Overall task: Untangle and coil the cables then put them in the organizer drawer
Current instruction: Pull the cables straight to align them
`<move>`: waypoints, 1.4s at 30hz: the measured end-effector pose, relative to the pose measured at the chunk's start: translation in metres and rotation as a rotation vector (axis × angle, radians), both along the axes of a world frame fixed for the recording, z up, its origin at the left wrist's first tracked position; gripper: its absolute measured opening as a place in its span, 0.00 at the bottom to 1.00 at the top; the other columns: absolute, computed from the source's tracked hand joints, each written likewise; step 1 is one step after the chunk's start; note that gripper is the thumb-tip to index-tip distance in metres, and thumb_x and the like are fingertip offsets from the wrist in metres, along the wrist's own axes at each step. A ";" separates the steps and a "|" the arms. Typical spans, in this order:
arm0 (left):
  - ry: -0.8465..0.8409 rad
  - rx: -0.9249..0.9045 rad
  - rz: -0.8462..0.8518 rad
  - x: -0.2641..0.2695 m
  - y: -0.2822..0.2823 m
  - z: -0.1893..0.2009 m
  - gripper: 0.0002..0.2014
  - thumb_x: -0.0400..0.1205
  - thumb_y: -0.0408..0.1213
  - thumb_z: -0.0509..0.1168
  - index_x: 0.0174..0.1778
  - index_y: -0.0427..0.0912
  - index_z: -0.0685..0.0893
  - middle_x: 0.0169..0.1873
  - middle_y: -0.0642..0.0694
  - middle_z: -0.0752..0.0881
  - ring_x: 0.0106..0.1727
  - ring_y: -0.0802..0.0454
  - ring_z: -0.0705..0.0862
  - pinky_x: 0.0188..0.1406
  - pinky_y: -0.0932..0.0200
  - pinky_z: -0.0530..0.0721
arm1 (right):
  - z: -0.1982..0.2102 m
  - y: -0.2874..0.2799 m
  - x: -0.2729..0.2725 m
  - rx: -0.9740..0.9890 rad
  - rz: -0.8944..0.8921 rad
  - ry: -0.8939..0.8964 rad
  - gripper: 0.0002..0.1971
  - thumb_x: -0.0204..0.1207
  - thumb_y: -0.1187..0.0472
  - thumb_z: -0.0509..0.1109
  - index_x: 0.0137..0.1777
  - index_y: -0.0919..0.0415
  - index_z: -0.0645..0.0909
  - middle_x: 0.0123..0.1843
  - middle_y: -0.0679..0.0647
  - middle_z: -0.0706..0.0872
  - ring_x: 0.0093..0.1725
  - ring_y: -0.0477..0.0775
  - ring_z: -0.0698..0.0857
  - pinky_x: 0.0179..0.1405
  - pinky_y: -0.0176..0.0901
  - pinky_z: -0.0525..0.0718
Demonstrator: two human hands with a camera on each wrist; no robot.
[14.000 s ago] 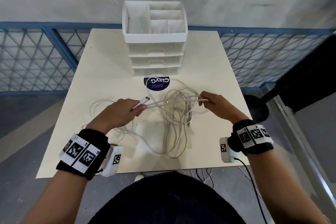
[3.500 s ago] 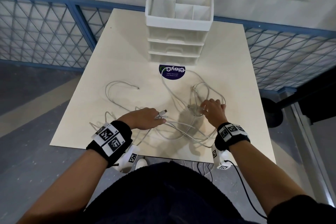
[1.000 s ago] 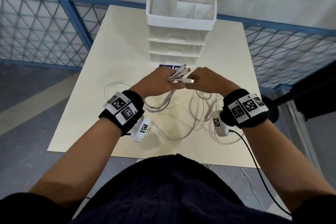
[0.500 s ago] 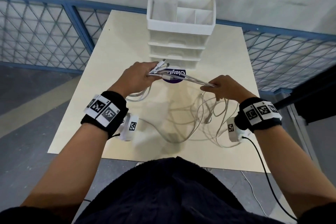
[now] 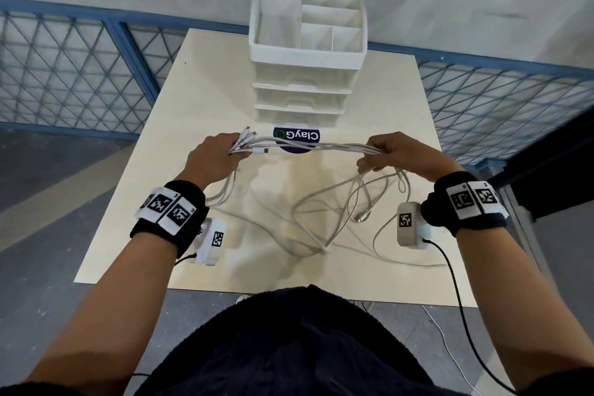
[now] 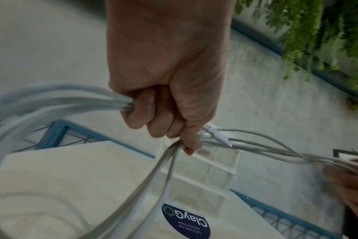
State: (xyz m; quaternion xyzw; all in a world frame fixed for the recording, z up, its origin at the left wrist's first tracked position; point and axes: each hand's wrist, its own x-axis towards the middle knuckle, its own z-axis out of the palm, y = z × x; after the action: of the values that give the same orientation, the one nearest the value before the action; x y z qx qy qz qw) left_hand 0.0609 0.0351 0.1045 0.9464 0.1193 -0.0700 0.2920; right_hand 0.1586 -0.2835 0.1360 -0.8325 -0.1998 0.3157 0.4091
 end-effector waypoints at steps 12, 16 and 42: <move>-0.186 0.031 0.116 -0.001 -0.002 0.013 0.16 0.83 0.46 0.61 0.64 0.44 0.80 0.56 0.35 0.86 0.58 0.29 0.79 0.52 0.43 0.78 | -0.002 -0.011 -0.002 0.282 -0.142 0.296 0.17 0.66 0.80 0.71 0.51 0.62 0.81 0.37 0.53 0.85 0.39 0.52 0.90 0.45 0.42 0.90; -0.301 0.088 0.181 0.002 0.004 0.026 0.15 0.83 0.45 0.60 0.60 0.39 0.79 0.52 0.31 0.85 0.55 0.27 0.79 0.47 0.43 0.77 | -0.008 -0.019 0.002 0.235 -0.246 0.184 0.15 0.70 0.76 0.71 0.52 0.59 0.80 0.35 0.55 0.89 0.32 0.47 0.89 0.30 0.32 0.81; 0.079 0.051 0.170 -0.002 0.003 -0.013 0.23 0.76 0.48 0.70 0.62 0.39 0.78 0.62 0.36 0.82 0.64 0.35 0.78 0.59 0.46 0.76 | 0.007 -0.033 0.005 -0.137 -0.133 -0.373 0.13 0.83 0.53 0.60 0.41 0.56 0.81 0.29 0.49 0.70 0.31 0.43 0.73 0.30 0.33 0.70</move>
State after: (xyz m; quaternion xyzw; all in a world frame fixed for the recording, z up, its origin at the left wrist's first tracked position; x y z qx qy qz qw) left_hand 0.0590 0.0386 0.0914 0.9365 0.2125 -0.0789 0.2677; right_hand 0.1632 -0.3168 0.1434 -0.9137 -0.1946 0.1413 0.3275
